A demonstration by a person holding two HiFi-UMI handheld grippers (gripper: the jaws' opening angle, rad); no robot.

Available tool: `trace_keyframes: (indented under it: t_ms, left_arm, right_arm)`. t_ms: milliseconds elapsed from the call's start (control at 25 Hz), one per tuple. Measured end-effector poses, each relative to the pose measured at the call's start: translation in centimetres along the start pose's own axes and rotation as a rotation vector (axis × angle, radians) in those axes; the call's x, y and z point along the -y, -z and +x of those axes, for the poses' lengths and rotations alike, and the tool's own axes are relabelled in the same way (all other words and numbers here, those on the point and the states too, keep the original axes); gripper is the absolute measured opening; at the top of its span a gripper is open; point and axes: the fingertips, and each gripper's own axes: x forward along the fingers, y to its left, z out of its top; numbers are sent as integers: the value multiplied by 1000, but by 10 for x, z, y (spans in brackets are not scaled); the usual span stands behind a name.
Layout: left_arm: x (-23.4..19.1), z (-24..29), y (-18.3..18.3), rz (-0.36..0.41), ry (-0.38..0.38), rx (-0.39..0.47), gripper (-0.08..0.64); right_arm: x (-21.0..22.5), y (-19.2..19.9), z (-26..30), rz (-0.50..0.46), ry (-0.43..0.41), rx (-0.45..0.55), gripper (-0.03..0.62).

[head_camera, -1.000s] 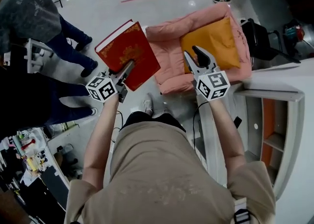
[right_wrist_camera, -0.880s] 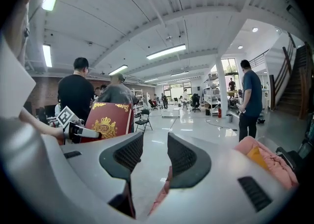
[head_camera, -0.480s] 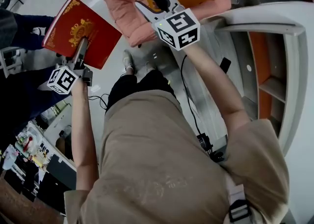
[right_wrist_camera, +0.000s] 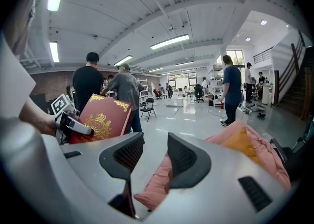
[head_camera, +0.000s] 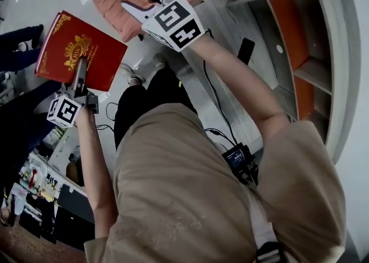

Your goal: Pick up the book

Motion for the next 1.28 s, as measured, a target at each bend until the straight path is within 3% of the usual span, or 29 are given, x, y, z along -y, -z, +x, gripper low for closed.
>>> trace_keyframes:
  t_ms: [320,560,720,840,960,1280]
  left_arm:
    - [4,0,-7,-12,0,-32,250]
    - [6,2,-8,-18,7,-6,250]
    - [12,0,-10,-3,41,35,250]
    - [-5,-41,-36,6,56,110,250]
    - [-21,-87,-52,9,65,134,250]
    - [-59,-146,-41,-11,17,148,250]
  right_arm:
    - [3,-14,6,5,-13,-19,163]
    - [3,-17,5,0,0,0,163]
    - [5,-13,-10,47,24,26,163]
    - [-25,-50,-6,47,33,89,163]
    - [-62,-76,-13,71,59,121,163]
    - [-117,-66,-18,78,55,107,193]
